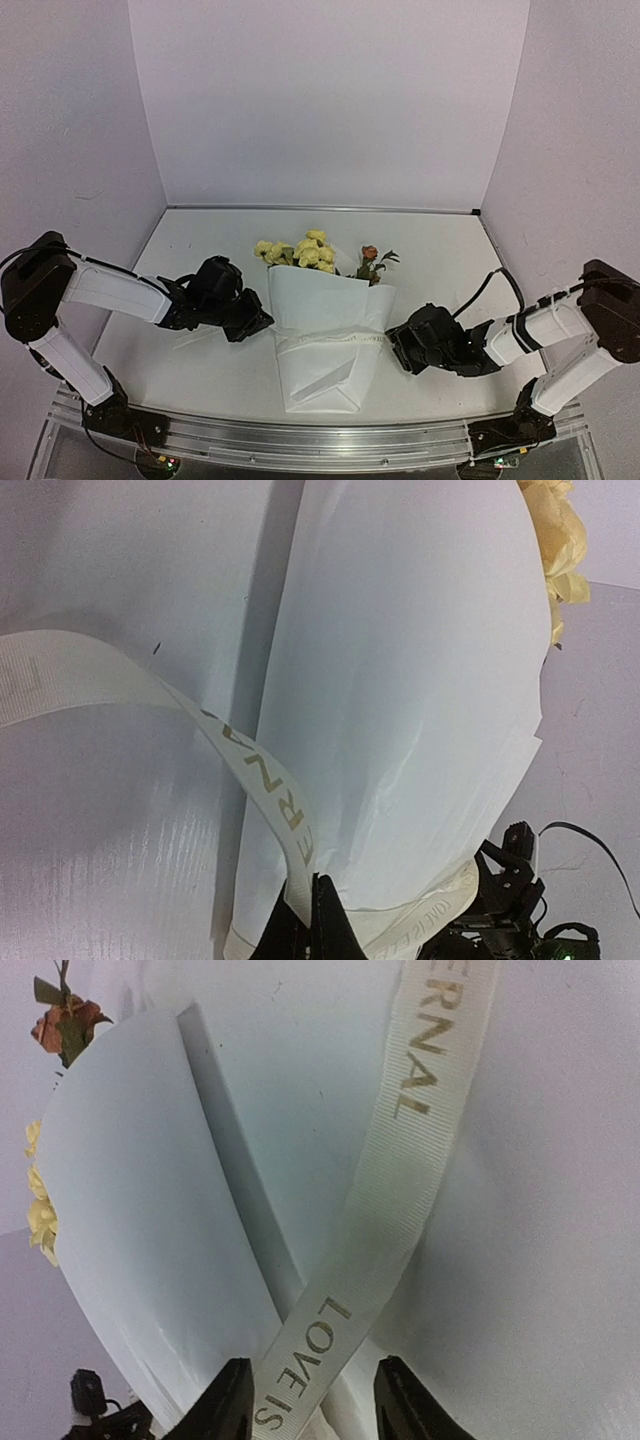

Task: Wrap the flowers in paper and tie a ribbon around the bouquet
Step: Tie the ribbon around the folded bouquet.

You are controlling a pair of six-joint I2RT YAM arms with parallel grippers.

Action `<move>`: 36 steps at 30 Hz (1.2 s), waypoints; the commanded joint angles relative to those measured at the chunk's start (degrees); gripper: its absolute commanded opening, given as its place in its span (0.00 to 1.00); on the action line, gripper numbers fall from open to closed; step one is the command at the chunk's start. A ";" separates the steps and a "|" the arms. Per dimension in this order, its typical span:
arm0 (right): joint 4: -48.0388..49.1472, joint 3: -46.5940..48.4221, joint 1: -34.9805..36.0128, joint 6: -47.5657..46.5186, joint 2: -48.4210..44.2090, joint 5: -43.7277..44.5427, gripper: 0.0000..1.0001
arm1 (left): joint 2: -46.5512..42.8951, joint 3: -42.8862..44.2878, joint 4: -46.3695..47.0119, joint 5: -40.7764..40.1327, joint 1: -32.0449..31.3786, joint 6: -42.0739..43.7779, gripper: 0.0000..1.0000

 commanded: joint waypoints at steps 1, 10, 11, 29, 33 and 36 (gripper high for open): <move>2.79 -1.42 1.23 3.28 -0.84 2.54 0.47 | -1.58 -0.09 1.06 0.46 0.21 0.96 0.00; 22.16 -5.77 1.34 8.80 8.99 6.94 0.34 | -0.91 0.34 1.07 1.01 0.29 1.37 0.00; 23.60 -6.12 1.34 8.72 9.36 7.69 0.33 | -0.89 0.29 1.07 1.06 0.26 1.32 0.00; 18.22 -5.02 0.79 -2.70 4.97 10.42 0.00 | -5.40 -2.78 -2.96 -1.56 1.34 4.05 0.00; -3.11 2.00 0.76 -10.06 -0.37 11.78 0.00 | -8.38 -4.88 -5.39 -3.01 2.37 6.35 0.00; -16.98 7.01 0.81 -14.43 -2.91 14.17 0.00 | -9.78 -6.74 -5.65 -2.73 3.93 7.86 0.00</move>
